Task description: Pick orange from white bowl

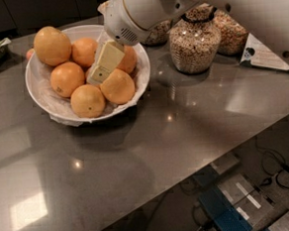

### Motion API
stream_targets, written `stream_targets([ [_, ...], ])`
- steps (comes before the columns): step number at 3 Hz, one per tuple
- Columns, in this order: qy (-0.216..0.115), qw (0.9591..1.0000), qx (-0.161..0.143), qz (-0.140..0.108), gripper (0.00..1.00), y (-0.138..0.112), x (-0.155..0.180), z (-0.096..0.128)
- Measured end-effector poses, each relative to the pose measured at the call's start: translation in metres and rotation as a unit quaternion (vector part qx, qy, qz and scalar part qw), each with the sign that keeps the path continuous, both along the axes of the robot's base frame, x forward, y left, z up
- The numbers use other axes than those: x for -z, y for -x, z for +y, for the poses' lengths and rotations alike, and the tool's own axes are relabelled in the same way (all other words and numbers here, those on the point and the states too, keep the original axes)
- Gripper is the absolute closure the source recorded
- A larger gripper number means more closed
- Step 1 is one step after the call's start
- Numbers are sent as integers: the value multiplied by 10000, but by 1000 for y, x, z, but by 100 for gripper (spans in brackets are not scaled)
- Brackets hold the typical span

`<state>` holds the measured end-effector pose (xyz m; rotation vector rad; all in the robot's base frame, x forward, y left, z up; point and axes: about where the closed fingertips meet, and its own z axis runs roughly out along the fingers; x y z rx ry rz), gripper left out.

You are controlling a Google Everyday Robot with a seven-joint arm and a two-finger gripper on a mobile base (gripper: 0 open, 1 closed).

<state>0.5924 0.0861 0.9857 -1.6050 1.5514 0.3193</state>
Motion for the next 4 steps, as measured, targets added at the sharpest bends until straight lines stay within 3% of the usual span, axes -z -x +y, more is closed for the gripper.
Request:
stream_targets([
  [1,-388,9992,0,-1,0,-17,8,17],
  [2,-389,9992,0,-2,0,-17,8,17],
  [3,-525,9985,56,-163,0,-23,7,23],
  [4,-763,9968,96,-221,0,-43,9,51],
])
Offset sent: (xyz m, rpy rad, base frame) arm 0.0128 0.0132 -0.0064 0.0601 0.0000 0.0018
